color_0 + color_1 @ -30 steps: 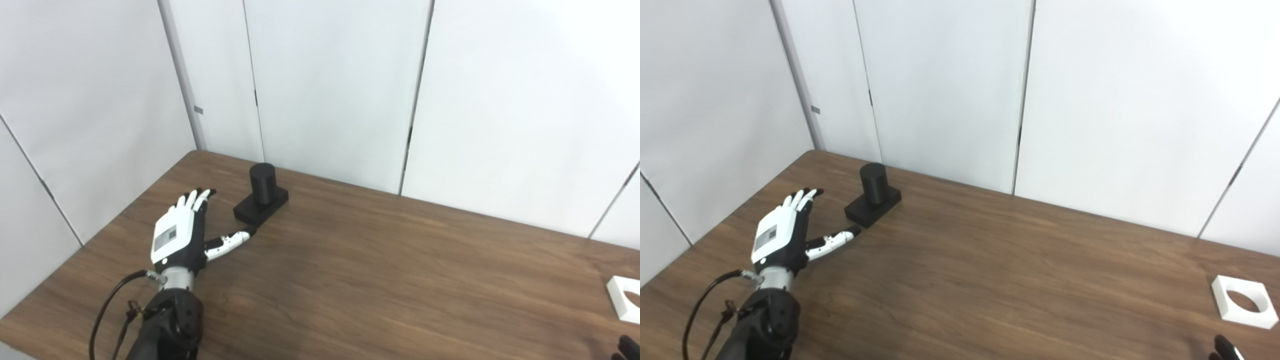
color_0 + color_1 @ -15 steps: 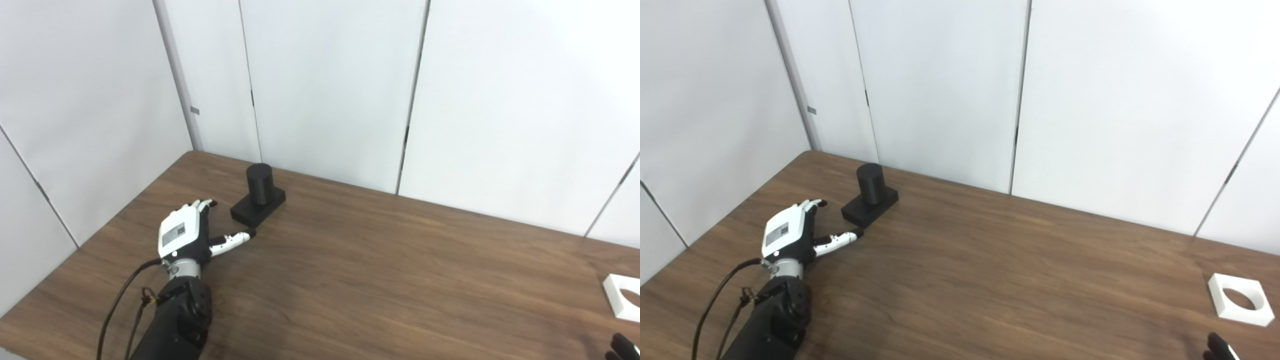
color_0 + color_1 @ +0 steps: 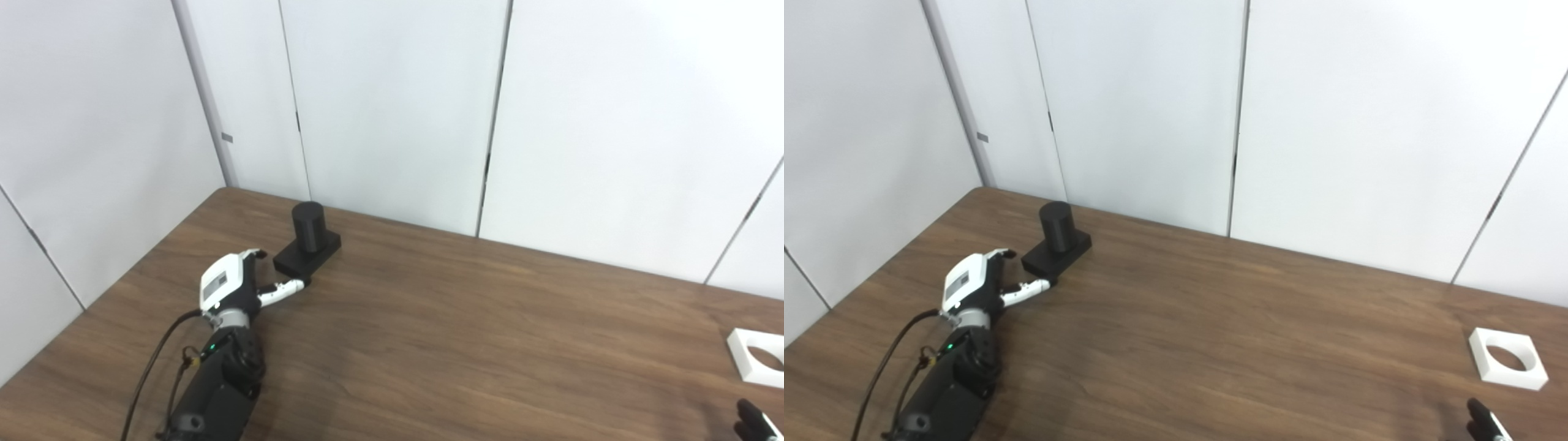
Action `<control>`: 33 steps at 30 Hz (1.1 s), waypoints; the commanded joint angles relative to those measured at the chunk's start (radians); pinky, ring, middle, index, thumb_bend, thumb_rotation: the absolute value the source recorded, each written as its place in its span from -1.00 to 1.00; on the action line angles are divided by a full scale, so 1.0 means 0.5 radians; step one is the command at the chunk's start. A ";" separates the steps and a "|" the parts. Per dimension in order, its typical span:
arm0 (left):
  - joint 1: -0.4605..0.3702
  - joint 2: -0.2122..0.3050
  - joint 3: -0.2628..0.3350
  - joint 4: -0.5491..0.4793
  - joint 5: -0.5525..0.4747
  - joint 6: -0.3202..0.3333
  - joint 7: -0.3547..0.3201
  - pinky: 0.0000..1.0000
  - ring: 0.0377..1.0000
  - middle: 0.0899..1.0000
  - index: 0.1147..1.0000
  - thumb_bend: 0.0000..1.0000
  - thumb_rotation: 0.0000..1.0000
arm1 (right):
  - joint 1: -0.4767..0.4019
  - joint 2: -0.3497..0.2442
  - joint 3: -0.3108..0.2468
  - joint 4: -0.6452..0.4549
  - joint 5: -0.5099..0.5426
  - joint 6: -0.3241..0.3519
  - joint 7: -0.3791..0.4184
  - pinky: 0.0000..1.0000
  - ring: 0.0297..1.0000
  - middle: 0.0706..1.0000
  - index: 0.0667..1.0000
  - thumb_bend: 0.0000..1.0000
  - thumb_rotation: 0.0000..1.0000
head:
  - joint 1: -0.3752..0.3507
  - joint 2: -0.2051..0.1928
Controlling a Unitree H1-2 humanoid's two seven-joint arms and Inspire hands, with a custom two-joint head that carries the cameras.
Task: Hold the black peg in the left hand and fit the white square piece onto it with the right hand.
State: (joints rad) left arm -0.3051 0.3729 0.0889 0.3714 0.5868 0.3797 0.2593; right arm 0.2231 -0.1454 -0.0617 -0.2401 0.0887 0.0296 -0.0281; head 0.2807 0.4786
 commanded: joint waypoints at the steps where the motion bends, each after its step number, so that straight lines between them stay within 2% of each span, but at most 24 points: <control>1: -0.128 0.046 -0.021 0.009 -0.009 -0.063 0.051 0.98 0.87 0.79 0.59 0.92 0.15 | -0.017 0.042 0.028 0.016 -0.012 0.026 0.027 0.74 0.92 0.89 0.75 0.13 1.00 | 0.000 -0.003; 8: -0.192 0.054 -0.103 0.079 -0.019 -0.060 0.069 0.93 0.86 0.80 0.59 0.95 0.18 | -0.028 0.043 0.040 0.026 -0.045 0.031 0.015 0.69 0.89 0.88 0.74 0.06 1.00 | -0.008 -0.010; 15: -0.204 0.055 -0.146 0.064 -0.038 -0.057 0.064 0.93 0.87 0.81 0.63 0.98 0.20 | -0.026 0.050 0.040 0.017 -0.032 0.032 0.017 0.69 0.90 0.89 0.72 0.13 1.00 | -0.019 -0.002; 19: -0.224 0.052 -0.142 0.094 -0.055 -0.057 0.071 0.93 0.87 0.80 0.62 0.94 0.10 | -0.027 0.051 0.042 0.013 -0.027 0.046 0.019 0.70 0.90 0.89 0.71 0.05 1.00 | -0.030 0.001; 22: -0.248 0.058 -0.148 0.112 -0.057 -0.042 0.059 0.95 0.89 0.82 0.64 0.94 0.09 | -0.025 0.050 0.041 0.012 -0.024 0.043 0.019 0.69 0.89 0.89 0.71 -0.02 1.00 | -0.031 0.007; 27: -0.283 0.081 -0.188 0.153 -0.044 -0.036 0.056 0.96 0.88 0.81 0.63 0.92 0.03 | -0.016 0.046 0.047 -0.003 -0.040 0.045 0.019 0.68 0.88 0.87 0.71 -0.05 1.00 | -0.029 0.013; 33: -0.308 0.094 -0.248 0.173 -0.008 0.042 0.071 0.88 0.81 0.70 0.56 0.89 0.01 | -0.002 0.054 0.048 -0.017 -0.011 0.044 0.027 0.71 0.89 0.89 0.74 -0.13 1.00 | -0.031 0.013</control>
State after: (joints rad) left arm -0.4046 0.3901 -0.0346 0.4664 0.5594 0.3937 0.2743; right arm 0.2203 -0.1442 -0.0523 -0.2390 0.0800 0.0280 -0.0315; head 0.2638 0.4847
